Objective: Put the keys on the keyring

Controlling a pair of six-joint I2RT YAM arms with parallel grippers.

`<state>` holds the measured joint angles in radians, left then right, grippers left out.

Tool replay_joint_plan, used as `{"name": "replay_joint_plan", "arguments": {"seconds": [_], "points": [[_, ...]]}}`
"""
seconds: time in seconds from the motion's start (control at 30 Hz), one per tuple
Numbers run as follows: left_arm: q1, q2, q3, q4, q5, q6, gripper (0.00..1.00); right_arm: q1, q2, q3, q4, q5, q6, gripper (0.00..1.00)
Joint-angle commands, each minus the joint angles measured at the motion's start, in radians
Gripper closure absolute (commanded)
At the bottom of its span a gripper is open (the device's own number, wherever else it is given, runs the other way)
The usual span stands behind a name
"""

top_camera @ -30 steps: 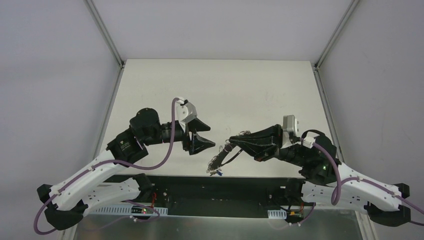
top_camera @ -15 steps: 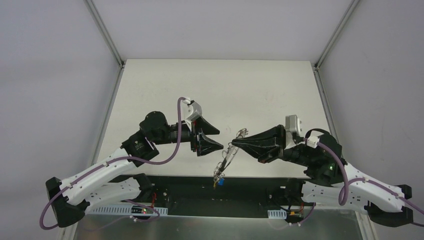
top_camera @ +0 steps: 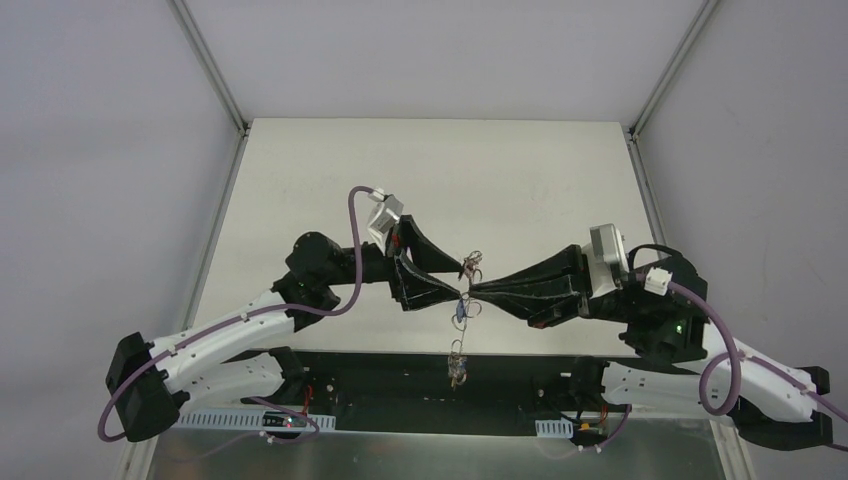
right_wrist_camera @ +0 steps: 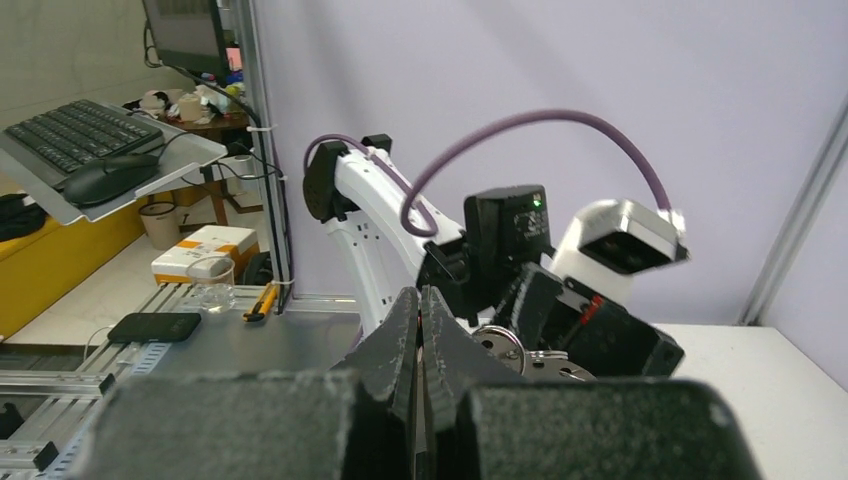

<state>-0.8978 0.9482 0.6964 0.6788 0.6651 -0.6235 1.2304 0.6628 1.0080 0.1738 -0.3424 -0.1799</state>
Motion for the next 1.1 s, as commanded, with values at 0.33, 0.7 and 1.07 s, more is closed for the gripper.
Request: {"name": "replay_joint_plan", "arguments": {"seconds": [0.33,0.7,1.07], "points": [[-0.007,0.114,-0.086,0.680,0.054,-0.396,0.33,0.006,0.097,0.170,0.082,-0.192,0.004,1.00],[-0.007,0.132,-0.101,0.829,0.079,-0.487,0.36,0.005,0.143,0.212,0.103,-0.206,-0.034,1.00],[-0.009,0.074,-0.104,0.829,0.126,-0.481,0.61,0.005,0.109,0.144,0.124,-0.133,-0.051,1.00]]}}
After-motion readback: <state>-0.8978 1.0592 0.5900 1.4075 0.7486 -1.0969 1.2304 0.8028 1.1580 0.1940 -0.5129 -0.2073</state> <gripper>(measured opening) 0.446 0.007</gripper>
